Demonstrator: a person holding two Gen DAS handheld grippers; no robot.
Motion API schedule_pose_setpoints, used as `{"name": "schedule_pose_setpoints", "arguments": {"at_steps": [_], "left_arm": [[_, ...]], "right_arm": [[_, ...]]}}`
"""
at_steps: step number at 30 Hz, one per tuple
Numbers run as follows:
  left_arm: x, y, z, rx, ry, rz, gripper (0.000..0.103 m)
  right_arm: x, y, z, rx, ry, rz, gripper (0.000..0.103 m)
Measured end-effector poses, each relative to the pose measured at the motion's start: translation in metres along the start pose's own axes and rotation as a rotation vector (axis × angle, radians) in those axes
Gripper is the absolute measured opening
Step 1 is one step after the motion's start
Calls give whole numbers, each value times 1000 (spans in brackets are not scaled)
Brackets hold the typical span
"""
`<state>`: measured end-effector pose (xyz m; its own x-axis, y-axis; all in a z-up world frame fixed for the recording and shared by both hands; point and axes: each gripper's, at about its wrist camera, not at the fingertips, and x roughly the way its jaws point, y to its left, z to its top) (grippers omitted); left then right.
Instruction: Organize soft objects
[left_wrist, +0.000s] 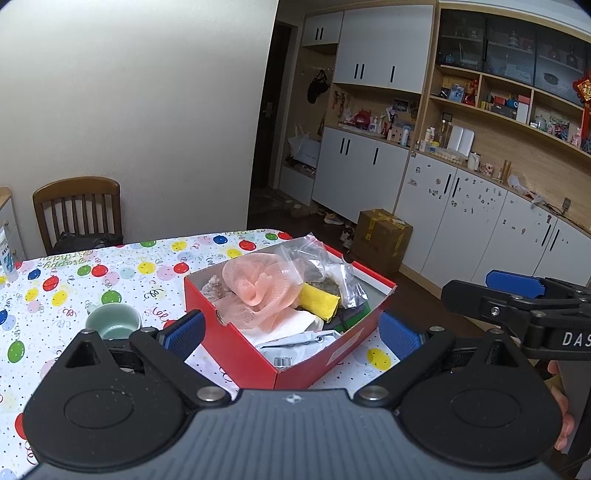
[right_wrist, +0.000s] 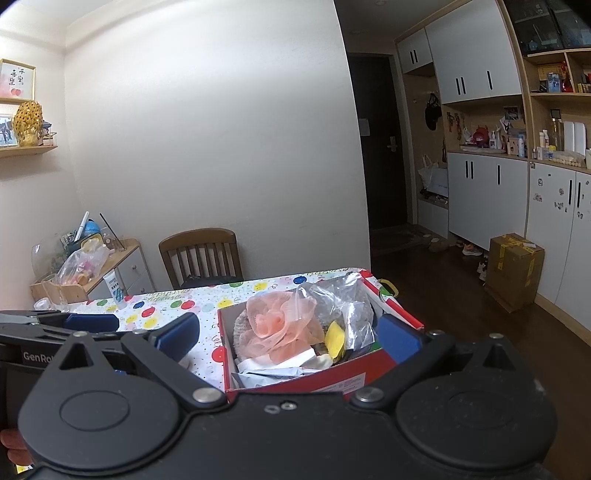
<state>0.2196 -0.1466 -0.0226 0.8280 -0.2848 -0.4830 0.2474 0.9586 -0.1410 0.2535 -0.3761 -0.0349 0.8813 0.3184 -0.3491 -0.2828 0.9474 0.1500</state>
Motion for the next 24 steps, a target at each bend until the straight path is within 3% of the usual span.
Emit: {"name": "schedule_pose_setpoints", "arguments": {"at_steps": [24], "left_arm": [[-10, -4, 2, -7, -30, -2, 101]], "right_arm": [[1, 4, -6, -8, 18, -19, 102]]}}
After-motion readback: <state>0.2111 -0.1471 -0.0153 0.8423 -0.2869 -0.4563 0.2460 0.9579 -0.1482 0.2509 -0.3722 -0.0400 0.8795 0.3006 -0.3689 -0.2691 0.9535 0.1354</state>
